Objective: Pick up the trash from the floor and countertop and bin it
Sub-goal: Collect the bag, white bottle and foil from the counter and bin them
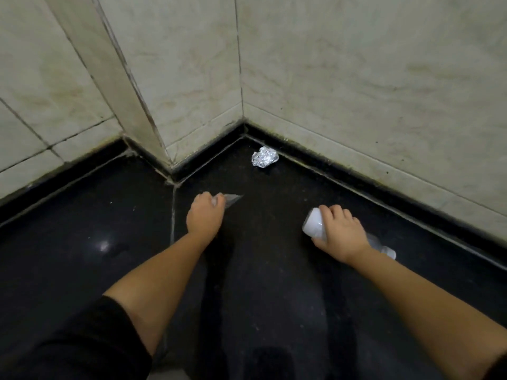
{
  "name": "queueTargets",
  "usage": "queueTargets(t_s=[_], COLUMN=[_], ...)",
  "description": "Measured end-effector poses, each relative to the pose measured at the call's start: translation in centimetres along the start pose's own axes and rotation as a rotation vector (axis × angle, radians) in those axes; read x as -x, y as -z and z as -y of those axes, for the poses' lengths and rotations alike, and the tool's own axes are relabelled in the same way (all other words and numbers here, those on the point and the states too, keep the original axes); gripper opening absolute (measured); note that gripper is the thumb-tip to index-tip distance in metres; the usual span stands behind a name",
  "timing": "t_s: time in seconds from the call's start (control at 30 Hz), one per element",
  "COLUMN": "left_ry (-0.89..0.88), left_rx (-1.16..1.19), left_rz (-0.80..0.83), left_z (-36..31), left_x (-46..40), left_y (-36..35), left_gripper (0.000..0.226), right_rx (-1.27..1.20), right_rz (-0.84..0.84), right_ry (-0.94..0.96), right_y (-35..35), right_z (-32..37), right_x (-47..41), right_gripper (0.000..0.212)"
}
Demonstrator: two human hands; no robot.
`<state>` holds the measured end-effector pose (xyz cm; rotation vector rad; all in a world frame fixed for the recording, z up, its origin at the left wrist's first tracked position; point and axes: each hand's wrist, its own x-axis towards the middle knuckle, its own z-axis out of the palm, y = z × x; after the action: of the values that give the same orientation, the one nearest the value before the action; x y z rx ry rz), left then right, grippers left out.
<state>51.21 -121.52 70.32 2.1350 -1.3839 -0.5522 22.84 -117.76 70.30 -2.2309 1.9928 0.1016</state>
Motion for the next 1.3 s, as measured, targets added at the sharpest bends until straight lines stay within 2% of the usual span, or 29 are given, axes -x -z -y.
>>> queueTargets(t_s=[0.13,0.2,0.33,0.4,0.6,0.67,0.73,0.83,1.07,1.3], left_ry=[-0.152,-0.224,-0.347,-0.426,-0.564,-0.585,-0.584,-0.566,-0.427,-0.221], left_rx=[0.093,0.039,-0.332,-0.511,-0.645,-0.671,-0.713,-0.757,-0.624,-0.529], left_rz=[0.143,0.235,0.446,0.490,0.538,0.520,0.509,0.499,0.487,0.292], left_z=[-5.0,-7.3,-10.7,-11.4,-11.6,-11.7,-11.8,-10.7,-5.1,1.5], left_x=[-7.0,-10.1,-14.4,-15.3,-16.2,-16.2,-16.2,-15.6,-8.5,3.6], left_y=[-2.5,-3.9,-7.7,-9.3,-11.4,-10.9,-10.0,-8.0,-3.3,5.2], left_gripper=[0.027,0.030,0.080,0.087,0.067,0.053,0.041,0.036,0.033,0.031], right_rx=[-0.028,-0.036,-0.040,-0.035,-0.021,-0.011,-0.011,-0.016,0.018,0.019], right_rz=[-0.016,-0.014,-0.010,-0.007,0.010,0.022,0.017,-0.004,-0.028,-0.081], right_ry=[-0.081,-0.110,-0.172,-0.196,-0.233,-0.231,-0.225,-0.210,-0.123,0.110], right_y=[0.5,0.8,0.9,1.0,1.2,1.6,2.0,2.9,4.7,5.3], right_z=[1.7,2.1,2.0,1.7,1.3,1.4,1.7,1.8,1.3,3.5], right_x=[-2.9,-4.2,-5.5,-5.6,-4.6,-4.2,-3.8,-3.1,0.6,7.5], right_gripper=[0.077,0.078,0.079,0.080,0.080,0.080,0.079,0.078,0.079,0.077])
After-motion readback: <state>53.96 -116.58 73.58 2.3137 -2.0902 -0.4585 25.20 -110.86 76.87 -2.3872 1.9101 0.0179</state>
